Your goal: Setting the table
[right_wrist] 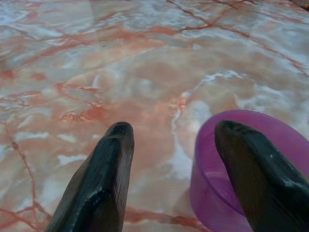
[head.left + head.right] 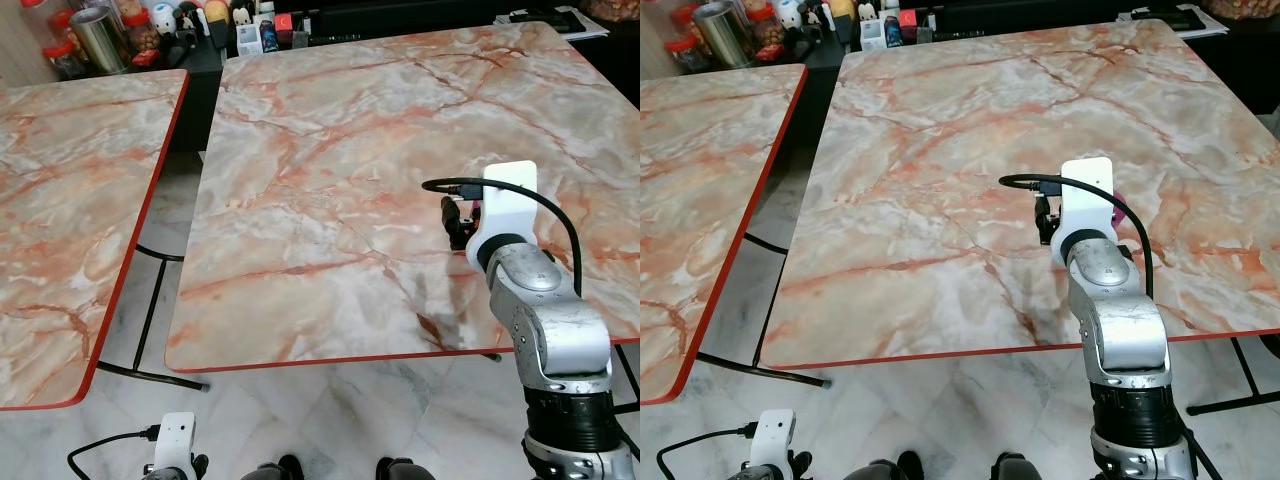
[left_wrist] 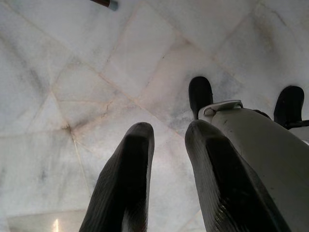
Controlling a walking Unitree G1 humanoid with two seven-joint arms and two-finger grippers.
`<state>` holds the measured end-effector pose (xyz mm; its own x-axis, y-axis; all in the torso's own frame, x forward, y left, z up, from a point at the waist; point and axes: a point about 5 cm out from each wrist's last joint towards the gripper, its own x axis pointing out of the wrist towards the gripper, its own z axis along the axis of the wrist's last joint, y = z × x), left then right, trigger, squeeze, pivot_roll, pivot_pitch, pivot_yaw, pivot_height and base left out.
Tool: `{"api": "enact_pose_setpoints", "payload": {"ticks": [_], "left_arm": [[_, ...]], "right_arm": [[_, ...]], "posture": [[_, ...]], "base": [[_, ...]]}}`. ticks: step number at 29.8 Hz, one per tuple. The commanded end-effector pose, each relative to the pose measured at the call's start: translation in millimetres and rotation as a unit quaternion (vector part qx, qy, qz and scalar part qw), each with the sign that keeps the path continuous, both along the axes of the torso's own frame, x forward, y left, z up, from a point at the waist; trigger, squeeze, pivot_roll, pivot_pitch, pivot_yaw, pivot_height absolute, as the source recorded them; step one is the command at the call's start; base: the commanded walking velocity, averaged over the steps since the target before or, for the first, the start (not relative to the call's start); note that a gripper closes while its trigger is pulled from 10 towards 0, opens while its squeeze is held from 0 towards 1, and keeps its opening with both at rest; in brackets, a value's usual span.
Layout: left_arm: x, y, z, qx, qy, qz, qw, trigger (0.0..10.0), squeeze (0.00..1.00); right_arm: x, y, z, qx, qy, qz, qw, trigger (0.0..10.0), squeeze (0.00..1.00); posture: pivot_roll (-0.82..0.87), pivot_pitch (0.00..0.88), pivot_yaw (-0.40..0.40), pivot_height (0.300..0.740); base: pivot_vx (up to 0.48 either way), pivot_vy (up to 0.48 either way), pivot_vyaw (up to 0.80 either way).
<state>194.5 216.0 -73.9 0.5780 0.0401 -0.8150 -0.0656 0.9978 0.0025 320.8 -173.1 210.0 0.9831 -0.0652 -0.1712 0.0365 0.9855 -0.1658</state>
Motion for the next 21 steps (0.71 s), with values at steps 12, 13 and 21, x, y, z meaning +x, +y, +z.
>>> {"api": "enact_pose_setpoints", "payload": {"ticks": [12, 13, 21], "left_arm": [[-9.4, 3.2, -4.4, -0.001, 0.023, -0.002, 1.000, 10.0, 0.00], [-9.4, 3.0, -4.4, -0.002, 0.023, -0.002, 1.000, 10.0, 0.00], [-9.6, 2.5, -4.6, -0.002, 0.024, -0.002, 1.000, 10.0, 0.00]], "right_arm": [[5.0, -11.9, 5.7, -0.001, -0.014, -0.023, 1.000, 10.0, 0.00], [5.8, -13.6, 6.1, -0.003, -0.014, -0.024, 1.000, 10.0, 0.00], [11.5, -17.5, 0.0, -0.010, 0.000, -0.017, 1.000, 10.0, 0.00]], "posture": [[-0.13, 0.185, 0.087, 0.740], [-0.12, 0.185, 0.086, 0.740], [-0.12, 0.186, 0.084, 0.740]], "base": [[0.000, 0.000, 0.00], [0.000, 0.000, 0.00], [0.000, 0.000, 0.00]]}}
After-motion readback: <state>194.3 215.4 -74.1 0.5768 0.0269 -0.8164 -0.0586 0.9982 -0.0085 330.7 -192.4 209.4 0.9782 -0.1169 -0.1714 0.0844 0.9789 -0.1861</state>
